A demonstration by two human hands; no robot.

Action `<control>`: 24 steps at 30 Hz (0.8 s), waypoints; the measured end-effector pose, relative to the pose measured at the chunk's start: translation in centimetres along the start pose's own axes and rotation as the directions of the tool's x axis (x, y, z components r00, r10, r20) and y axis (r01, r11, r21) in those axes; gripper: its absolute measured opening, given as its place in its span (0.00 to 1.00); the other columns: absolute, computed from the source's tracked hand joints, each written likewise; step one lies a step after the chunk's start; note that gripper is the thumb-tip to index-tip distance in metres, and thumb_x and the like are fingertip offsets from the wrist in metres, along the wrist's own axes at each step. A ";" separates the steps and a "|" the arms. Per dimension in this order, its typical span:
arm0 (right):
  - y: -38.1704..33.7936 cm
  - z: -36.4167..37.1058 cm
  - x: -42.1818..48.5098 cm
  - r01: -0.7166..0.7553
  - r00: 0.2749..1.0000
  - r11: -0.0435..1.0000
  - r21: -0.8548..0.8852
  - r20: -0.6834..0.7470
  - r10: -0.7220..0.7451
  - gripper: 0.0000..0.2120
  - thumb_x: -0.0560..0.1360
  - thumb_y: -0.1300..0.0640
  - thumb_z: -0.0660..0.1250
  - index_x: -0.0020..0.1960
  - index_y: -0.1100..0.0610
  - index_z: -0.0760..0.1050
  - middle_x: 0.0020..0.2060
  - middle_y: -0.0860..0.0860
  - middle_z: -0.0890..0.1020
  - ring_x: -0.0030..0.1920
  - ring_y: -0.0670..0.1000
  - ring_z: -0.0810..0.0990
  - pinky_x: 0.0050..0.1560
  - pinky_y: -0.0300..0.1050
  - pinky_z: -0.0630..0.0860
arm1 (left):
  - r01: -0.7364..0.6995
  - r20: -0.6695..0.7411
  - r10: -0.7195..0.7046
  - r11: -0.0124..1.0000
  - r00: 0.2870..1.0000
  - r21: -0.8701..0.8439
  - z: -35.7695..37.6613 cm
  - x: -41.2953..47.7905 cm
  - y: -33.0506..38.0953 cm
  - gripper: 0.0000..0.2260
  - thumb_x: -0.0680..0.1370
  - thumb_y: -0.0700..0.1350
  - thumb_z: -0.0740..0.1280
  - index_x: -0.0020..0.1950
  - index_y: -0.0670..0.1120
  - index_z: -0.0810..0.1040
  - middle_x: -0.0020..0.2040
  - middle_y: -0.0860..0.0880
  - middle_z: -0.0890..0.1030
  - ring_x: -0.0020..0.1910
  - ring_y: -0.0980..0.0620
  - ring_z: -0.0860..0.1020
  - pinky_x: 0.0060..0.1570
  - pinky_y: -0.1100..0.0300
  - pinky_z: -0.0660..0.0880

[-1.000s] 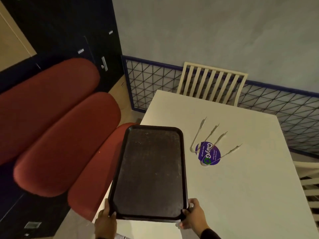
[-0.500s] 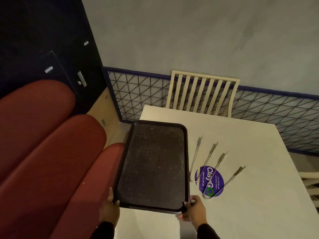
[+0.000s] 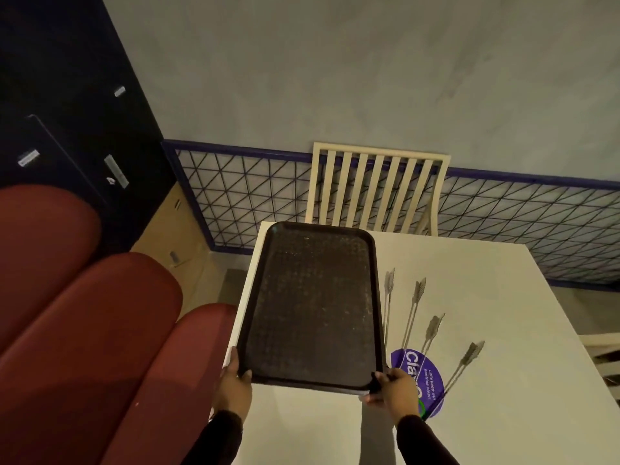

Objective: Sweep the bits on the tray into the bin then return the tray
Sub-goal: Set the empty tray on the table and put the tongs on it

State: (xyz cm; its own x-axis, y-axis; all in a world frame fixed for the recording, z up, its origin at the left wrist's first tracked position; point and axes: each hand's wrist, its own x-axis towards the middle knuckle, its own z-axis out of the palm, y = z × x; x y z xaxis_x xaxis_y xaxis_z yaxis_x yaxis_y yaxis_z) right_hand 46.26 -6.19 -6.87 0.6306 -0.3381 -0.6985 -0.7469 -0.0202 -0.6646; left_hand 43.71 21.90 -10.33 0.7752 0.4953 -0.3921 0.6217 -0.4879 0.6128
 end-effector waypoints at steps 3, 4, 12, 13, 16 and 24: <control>-0.5 -0.2 0.5 0.015 1.000 1.000 0.011 -0.012 -0.015 0.05 0.77 0.67 0.62 0.47 0.59 0.70 0.42 0.59 0.80 0.30 0.60 0.83 0.34 0.55 0.83 | 0.007 -0.006 -0.007 1.000 1.000 0.012 0.4 0.1 0.1 0.27 0.77 0.40 0.63 0.75 0.47 0.59 0.60 0.38 0.77 0.59 0.38 0.76 0.58 0.49 0.73; -0.6 -0.2 0.5 0.016 1.000 1.000 0.011 -0.012 -0.015 0.05 0.77 0.67 0.61 0.46 0.58 0.70 0.41 0.59 0.80 0.31 0.60 0.83 0.32 0.53 0.83 | 0.011 -0.010 -0.011 1.000 1.000 0.003 0.5 0.1 0.2 0.27 0.77 0.40 0.63 0.75 0.47 0.59 0.60 0.38 0.77 0.58 0.38 0.76 0.57 0.50 0.73; 0.0 0.5 0.2 0.044 0.998 0.997 -0.057 -0.029 -0.046 0.07 0.75 0.67 0.64 0.46 0.57 0.71 0.45 0.61 0.81 0.46 0.66 0.82 0.50 0.65 0.79 | -0.002 -0.002 0.002 1.000 1.000 -0.018 0.0 -0.2 0.5 0.27 0.77 0.40 0.62 0.75 0.47 0.59 0.57 0.38 0.78 0.56 0.38 0.77 0.54 0.48 0.74; 0.2 0.5 0.2 0.052 0.998 0.996 -0.070 -0.029 -0.054 0.07 0.75 0.67 0.65 0.44 0.56 0.71 0.44 0.61 0.81 0.45 0.66 0.82 0.50 0.65 0.79 | -0.007 0.000 0.007 1.000 1.000 -0.028 0.0 -0.3 0.6 0.27 0.77 0.39 0.62 0.75 0.47 0.59 0.58 0.37 0.78 0.56 0.38 0.77 0.54 0.49 0.73; 0.3 0.4 -0.1 0.084 0.995 0.995 -0.062 -0.040 -0.086 0.04 0.75 0.63 0.64 0.42 0.62 0.74 0.37 0.63 0.82 0.35 0.62 0.84 0.43 0.61 0.82 | -0.013 0.002 0.013 1.000 1.000 -0.018 -0.2 -0.5 0.7 0.27 0.78 0.38 0.62 0.75 0.45 0.59 0.62 0.36 0.76 0.59 0.38 0.75 0.54 0.53 0.71; 0.1 -1.1 -1.5 0.137 0.990 0.969 -0.207 -0.013 -0.142 0.13 0.76 0.51 0.63 0.40 0.59 0.76 0.33 0.61 0.83 0.32 0.60 0.83 0.39 0.56 0.83 | 0.008 -0.008 -0.009 0.993 1.000 -0.117 -1.1 -1.7 1.4 0.26 0.78 0.36 0.62 0.74 0.37 0.59 0.71 0.37 0.67 0.70 0.39 0.67 0.68 0.57 0.59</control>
State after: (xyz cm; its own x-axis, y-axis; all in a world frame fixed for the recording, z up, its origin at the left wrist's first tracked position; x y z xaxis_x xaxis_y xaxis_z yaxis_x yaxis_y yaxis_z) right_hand 45.05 -6.74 -5.58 0.7278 -0.3437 -0.5934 -0.6810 -0.2606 -0.6844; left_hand 43.16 21.18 -8.09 0.7688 0.5055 -0.3916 0.6100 -0.3963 0.6862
